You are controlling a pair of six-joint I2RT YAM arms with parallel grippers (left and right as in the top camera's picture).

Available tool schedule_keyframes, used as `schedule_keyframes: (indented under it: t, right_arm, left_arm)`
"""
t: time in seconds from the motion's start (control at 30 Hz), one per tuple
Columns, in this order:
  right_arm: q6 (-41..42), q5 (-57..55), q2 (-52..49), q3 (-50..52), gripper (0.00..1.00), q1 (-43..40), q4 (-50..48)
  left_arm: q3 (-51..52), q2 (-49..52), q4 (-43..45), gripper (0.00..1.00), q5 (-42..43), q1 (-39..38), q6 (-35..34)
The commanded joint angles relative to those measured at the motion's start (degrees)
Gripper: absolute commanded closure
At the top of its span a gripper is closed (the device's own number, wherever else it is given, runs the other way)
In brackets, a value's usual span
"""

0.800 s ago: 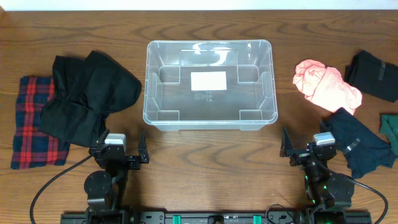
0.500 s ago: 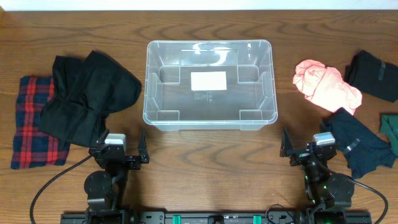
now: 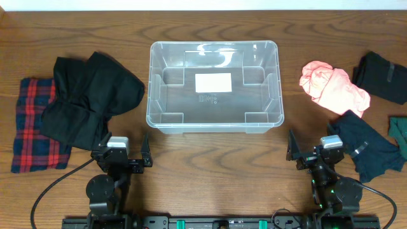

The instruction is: Pack container

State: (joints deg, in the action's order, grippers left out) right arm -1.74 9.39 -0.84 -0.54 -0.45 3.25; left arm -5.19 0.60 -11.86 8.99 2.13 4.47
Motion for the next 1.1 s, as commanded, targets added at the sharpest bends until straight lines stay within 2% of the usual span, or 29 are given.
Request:
schedule_keyframes:
  t: [0.0, 1.07]
  right_arm:
    - [-0.48, -0.31, 0.2, 0.22, 0.01, 0.42, 0.2]
    - [-0.48, -0.31, 0.2, 0.22, 0.01, 0.42, 0.2]
  left_arm:
    - [1.01, -0.37, -1.4, 0.02, 0.15, -0.17, -0.28]
    - [1.01, -0.37, -1.36, 0.02, 1.9, -0.17, -0.74]
